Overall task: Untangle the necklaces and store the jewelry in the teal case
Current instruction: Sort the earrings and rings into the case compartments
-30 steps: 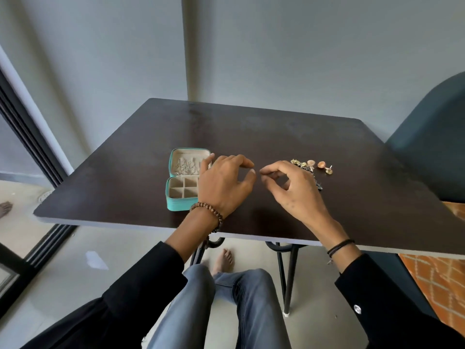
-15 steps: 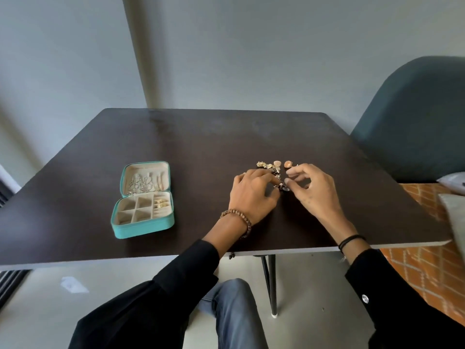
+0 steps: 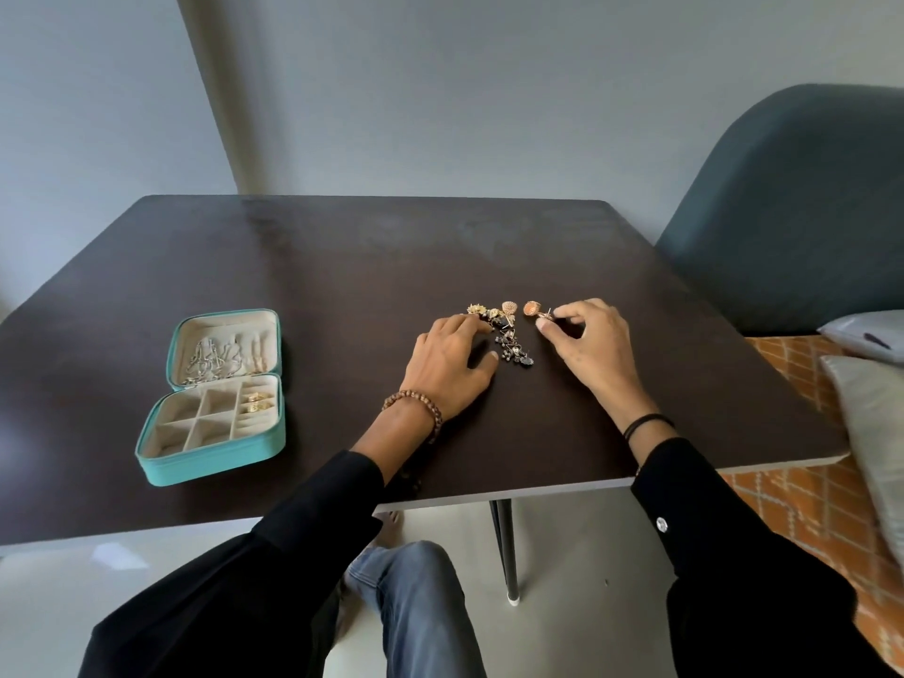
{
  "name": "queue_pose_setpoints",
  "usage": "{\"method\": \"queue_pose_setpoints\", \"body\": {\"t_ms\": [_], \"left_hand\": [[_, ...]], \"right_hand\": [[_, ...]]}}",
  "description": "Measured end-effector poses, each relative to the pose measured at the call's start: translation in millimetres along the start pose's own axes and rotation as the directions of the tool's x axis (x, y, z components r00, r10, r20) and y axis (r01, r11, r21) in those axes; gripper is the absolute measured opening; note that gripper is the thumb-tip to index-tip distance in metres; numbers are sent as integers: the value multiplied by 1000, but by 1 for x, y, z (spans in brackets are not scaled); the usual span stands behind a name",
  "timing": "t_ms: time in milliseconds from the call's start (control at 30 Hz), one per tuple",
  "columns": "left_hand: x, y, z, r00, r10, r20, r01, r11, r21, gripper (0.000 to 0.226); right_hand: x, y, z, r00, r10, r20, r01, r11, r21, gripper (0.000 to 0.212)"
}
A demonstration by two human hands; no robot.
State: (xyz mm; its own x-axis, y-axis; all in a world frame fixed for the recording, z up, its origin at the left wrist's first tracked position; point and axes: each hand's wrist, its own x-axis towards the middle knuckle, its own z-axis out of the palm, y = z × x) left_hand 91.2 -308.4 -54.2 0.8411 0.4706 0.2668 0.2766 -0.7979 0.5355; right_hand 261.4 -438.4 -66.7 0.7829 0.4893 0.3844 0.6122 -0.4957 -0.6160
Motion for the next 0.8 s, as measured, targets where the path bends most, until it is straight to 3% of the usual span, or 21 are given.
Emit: {"method": "queue_pose_setpoints", "body": {"t_ms": [133,267,467,800], "left_hand": [[1,-3,2,999,9,-33,-10,1000,-30,36],[1,-2,0,999,8,-36,-10,999,-51,35],[0,-1,-7,999,-17,-46,13,995,-97,34],[-1,0,-7,999,-14,-45,8,991,-135,31]], "right_hand": [[0,-2,1,999,-38,30,40,997,-69,22],[-5,-6,-3,992,-121,39,120,992,34,18],[-13,-17,-5,984,-166,67,154,975,159,36],[-14,-16,-7,975,-209,72,198,971,135,32]]}}
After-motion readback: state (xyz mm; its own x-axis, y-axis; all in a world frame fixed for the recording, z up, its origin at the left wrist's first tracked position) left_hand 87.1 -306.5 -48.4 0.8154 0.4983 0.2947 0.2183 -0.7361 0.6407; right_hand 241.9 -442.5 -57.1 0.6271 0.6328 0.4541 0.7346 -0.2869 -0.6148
